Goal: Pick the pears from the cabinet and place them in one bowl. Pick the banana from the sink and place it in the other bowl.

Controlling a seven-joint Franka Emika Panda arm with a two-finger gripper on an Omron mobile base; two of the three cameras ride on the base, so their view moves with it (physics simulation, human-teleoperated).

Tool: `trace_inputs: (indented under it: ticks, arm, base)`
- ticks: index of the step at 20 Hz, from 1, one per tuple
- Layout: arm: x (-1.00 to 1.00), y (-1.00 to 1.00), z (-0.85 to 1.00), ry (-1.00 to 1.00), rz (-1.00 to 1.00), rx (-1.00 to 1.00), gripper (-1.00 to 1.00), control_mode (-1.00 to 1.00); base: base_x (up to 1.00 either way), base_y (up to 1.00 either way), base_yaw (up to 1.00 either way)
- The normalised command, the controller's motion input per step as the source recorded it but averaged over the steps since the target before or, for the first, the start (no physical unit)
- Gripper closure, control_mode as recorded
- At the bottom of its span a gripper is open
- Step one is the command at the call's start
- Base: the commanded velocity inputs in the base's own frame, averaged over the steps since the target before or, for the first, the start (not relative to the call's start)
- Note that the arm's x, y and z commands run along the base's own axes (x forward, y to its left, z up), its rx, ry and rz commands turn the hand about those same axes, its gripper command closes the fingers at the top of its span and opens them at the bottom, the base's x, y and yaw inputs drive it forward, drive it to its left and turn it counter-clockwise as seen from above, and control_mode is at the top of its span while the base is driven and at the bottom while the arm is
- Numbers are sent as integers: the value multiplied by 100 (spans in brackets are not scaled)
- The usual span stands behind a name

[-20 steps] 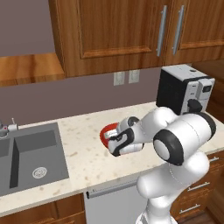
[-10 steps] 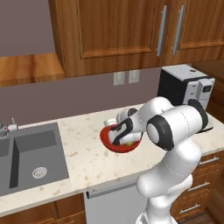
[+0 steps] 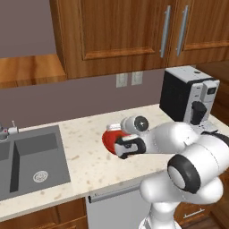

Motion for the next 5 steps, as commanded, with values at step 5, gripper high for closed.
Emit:
trace_inputs:
  ticks: [5]
  arm:
    - [-100,0,25,0,0,6,-100,-100]
  base:
    - [0,0,0]
